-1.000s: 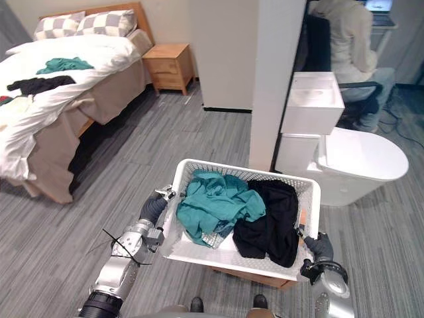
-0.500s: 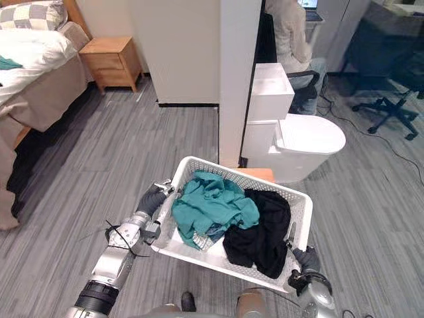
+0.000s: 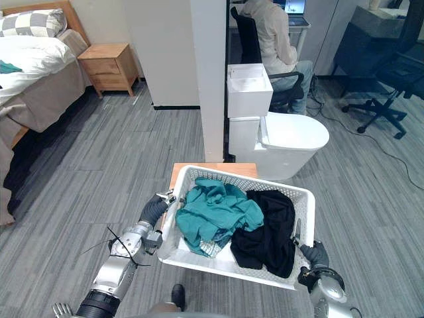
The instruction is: Pick up the laundry basket with both hands and put the clothes into the washing machine.
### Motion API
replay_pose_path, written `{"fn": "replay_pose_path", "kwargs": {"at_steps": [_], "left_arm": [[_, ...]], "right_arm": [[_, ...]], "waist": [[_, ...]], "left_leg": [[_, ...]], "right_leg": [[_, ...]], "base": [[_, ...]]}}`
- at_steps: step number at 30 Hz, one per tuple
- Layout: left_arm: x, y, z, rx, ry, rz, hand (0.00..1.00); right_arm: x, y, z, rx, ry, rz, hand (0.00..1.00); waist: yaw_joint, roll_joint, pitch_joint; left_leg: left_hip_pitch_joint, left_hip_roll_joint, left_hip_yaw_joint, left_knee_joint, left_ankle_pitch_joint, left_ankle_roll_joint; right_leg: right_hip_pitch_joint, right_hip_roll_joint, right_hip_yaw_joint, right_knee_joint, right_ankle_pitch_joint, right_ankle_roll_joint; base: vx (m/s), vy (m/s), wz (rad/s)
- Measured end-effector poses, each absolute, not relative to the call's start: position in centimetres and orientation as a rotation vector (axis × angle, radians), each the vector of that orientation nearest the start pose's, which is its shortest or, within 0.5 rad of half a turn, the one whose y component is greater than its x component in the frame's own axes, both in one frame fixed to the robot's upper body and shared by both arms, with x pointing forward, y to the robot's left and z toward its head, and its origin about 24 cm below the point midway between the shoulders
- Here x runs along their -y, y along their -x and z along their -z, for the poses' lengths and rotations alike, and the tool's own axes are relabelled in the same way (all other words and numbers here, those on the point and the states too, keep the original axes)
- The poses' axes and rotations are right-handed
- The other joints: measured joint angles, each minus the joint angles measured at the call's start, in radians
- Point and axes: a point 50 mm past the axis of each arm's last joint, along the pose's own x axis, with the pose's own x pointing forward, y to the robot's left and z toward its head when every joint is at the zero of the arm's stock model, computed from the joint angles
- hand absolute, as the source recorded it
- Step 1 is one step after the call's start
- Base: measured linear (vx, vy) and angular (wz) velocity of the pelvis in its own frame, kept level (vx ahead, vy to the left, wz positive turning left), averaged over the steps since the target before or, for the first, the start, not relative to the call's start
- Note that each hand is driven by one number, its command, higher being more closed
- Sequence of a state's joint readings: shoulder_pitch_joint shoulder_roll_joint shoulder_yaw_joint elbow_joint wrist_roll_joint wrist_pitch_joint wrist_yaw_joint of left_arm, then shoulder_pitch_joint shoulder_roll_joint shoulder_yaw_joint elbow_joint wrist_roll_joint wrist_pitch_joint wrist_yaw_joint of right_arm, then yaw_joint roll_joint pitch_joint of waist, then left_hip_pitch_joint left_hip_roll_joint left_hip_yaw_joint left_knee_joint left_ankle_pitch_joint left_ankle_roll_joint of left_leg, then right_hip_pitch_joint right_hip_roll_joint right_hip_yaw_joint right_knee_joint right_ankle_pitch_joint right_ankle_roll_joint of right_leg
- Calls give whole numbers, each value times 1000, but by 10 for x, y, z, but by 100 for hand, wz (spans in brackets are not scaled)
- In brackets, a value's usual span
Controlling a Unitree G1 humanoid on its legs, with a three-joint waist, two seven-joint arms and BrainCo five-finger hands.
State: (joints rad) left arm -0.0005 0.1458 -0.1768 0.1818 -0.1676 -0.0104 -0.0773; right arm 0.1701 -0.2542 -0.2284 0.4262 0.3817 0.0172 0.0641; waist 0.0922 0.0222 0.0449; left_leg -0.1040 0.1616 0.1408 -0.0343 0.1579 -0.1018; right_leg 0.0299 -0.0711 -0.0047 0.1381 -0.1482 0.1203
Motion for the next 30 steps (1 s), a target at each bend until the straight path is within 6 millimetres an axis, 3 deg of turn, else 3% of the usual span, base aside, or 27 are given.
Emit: {"fn": "replay_pose_path", "kwargs": {"at_steps": [4, 6, 7, 8, 9, 11, 13, 15, 18, 22, 24, 25, 27, 28, 30], "left_arm": [[-139, -241, 8, -225, 14, 227, 100], [-143, -241, 8, -226, 8, 224, 100], [-144, -241, 8, -228, 12, 224, 100], [-144, -242, 7, -220, 9, 226, 100], [-142, -241, 7, -220, 11, 234, 100], [-138, -239, 9, -226, 26, 238, 100], [-141, -241, 7, -218, 15, 237, 100], [-133, -248, 0, -191, 6, 273, 100], [-131, -254, -6, -166, -2, 283, 100], [-130, -255, -8, -156, -1, 283, 100], [-132, -254, -7, -160, 1, 279, 100], [-136, -251, -7, -157, 8, 261, 100], [-144, -242, -3, -172, 28, 219, 100], [-149, -236, 3, -197, 45, 190, 100], [-147, -232, 7, -212, 70, 176, 100]], "right_arm": [[278, -167, 63, -509, -158, 343, 100], [275, -167, 64, -514, -161, 333, 100], [274, -167, 65, -516, -167, 334, 100], [271, -167, 66, -511, -194, 347, 100], [274, -165, 65, -511, -185, 354, 100], [279, -165, 63, -514, -168, 355, 100], [275, -160, 68, -517, -210, 381, 100], [277, -159, 67, -510, -226, 403, 100], [278, -159, 65, -490, -237, 412, 100], [278, -161, 64, -478, -240, 411, 100], [277, -161, 64, -479, -240, 408, 100], [273, -162, 66, -485, -241, 393, 100], [267, -164, 67, -495, -233, 361, 100], [264, -164, 68, -503, -225, 345, 100], [263, -158, 71, -524, -226, 349, 100]], "waist": [[4, -2, 3], [1, -5, 5], [2, -15, 4], [3, -54, 14], [6, -39, 14], [-5, 14, 1], [-25, 9, 0], [-36, 8, 1], [-53, -6, -2], [-70, -34, 17], [-79, -40, 25], [-83, -57, 44], [-69, -82, 59], [-65, -79, 65], [-77, -56, 74]], "left_leg": [[13, -9, -14, -2, 6, 0], [10, -24, -44, 28, -26, -23], [12, -41, -53, 13, -70, -76], [-16, -79, -82, 95, -131, -49], [-55, -96, -121, 299, -151, 2], [-8, -70, -131, 260, -224, 11], [114, -75, -67, -5, -102, 2], [114, -68, -43, -52, -78, 5], [103, -64, 36, -58, -78, 6], [90, -53, 153, -57, -92, 24], [88, -54, 188, -51, -106, 28], [89, -61, 199, -12, -161, 20], [99, -104, 89, 61, -262, 15], [97, -121, 41, 136, -319, 33], [104, -109, 35, 237, -381, 37]], "right_leg": [[-2, -5, -16, 55, -25, -14], [-16, -19, -33, 132, -70, -20], [-25, -41, -30, 145, -83, -36], [-40, -84, -34, 152, -96, -40], [-47, -93, -32, 165, -99, -34], [-48, -58, -23, 176, -98, -20], [-47, -50, 29, 96, -40, -19], [-61, -35, 50, 51, -3, -17], [-93, -28, 119, -5, 52, -2], [-162, -6, 253, -93, 192, 32], [-180, -4, 283, -120, 233, 42], [-199, 1, 305, -125, 260, 45], [-209, 4, 287, -125, 266, 36], [-201, 7, 254, -123, 244, -22], [-193, 46, 271, -111, 210, -78]], "base": [[-51, -14, 18], [-87, -12, 28], [-95, 14, 30], [-61, 11, 24], [-31, -2, 11], [-17, 3, -24], [22, 37, -61], [31, 36, -54], [27, 41, -79], [-18, 41, -122], [-86, 38, -109], [-111, 32, -148], [-73, 12, -167], [-37, 41, -122], [-30, 88, -110]]}}
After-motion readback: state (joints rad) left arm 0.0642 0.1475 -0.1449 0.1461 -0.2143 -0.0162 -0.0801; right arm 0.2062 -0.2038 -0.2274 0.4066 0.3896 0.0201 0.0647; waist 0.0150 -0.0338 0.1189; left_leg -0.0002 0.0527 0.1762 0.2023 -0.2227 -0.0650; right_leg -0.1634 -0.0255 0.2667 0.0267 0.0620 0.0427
